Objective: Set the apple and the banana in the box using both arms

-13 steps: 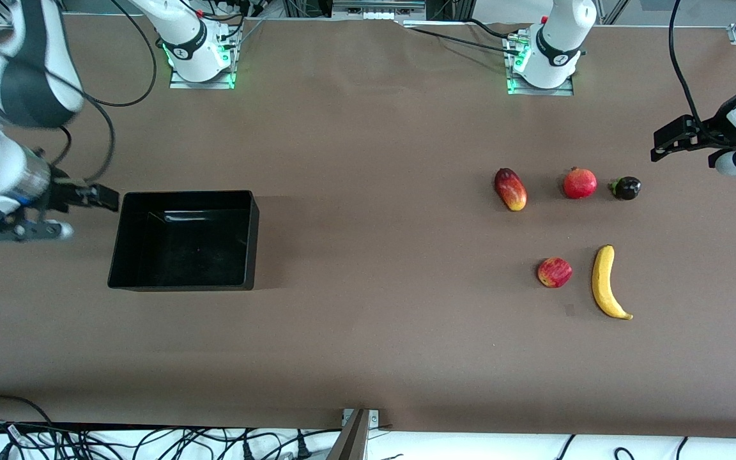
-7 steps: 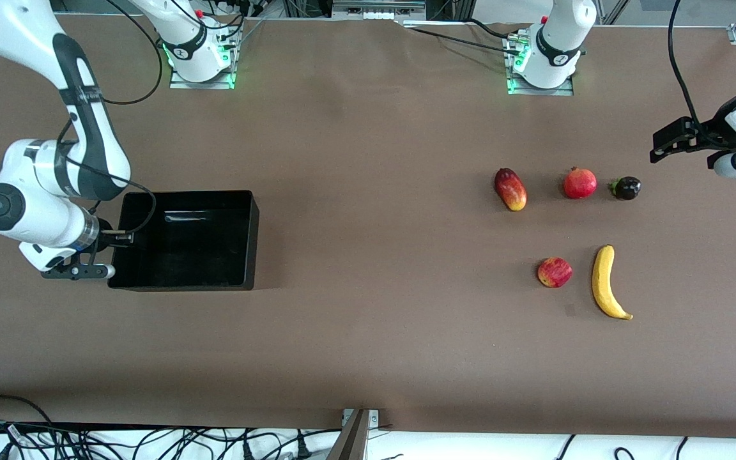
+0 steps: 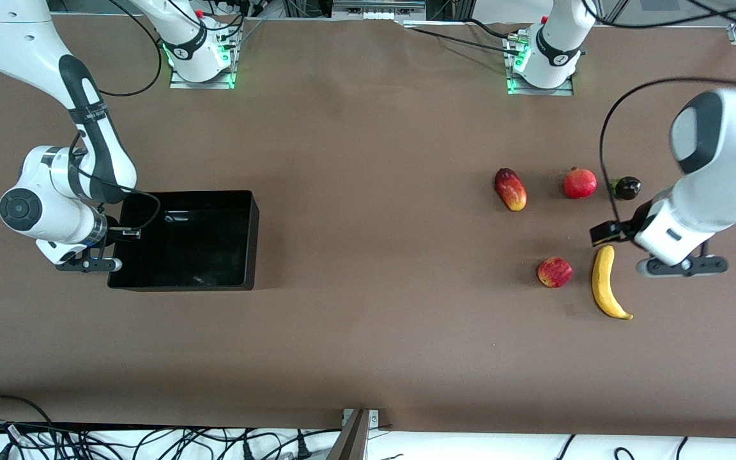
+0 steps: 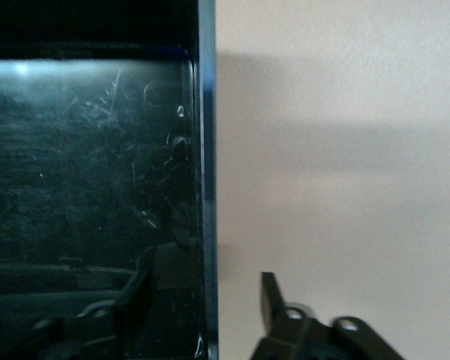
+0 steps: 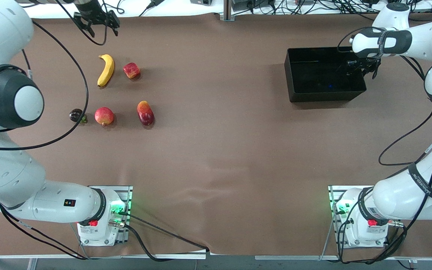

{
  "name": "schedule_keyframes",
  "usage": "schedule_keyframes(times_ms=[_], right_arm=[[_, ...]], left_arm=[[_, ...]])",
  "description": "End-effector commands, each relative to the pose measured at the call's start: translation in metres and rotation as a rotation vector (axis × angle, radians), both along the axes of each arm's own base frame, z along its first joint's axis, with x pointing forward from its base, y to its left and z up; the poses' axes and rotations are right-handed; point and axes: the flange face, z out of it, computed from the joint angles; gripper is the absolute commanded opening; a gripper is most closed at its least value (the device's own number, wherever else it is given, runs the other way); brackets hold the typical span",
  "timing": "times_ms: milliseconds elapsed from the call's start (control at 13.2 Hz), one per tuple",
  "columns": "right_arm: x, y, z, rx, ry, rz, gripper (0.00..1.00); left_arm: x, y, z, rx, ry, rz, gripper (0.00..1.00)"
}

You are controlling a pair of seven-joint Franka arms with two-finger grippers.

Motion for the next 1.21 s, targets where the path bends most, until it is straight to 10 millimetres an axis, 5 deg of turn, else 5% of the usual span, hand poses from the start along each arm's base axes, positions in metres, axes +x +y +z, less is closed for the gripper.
schedule_keyframes(times_ms=[0, 302, 453, 756, 907, 1134], right_arm=[[-0.007, -0.002, 0.008, 0.008, 0.002, 0.005, 0.0], [-0.003, 0.01, 0.03, 0.02, 0.013, 0.015, 0.0], [0.003, 0.051, 0.057, 0.046, -0.012, 0.07, 0.0], [0.022, 0.163, 0.107, 0.183, -0.007, 0.131, 0.0], [0.025, 0.226, 0.112, 0.216, -0.007, 0.112, 0.0], [0.015, 0.325, 0.095, 0.205, 0.003, 0.064, 0.0]], left_arm=[[0.009, -0.004, -0.048, -0.008, -0.022, 0.012, 1.0], [0.008, -0.005, -0.139, 0.004, -0.015, 0.004, 1.0], [0.0, -0.005, -0.168, -0.002, -0.017, 0.008, 1.0], [-0.007, -0.002, -0.193, -0.005, -0.004, 0.02, 1.0], [-0.006, -0.002, -0.206, -0.016, -0.022, 0.037, 1.0], [-0.007, -0.005, -0.216, -0.02, -0.015, 0.055, 1.0]])
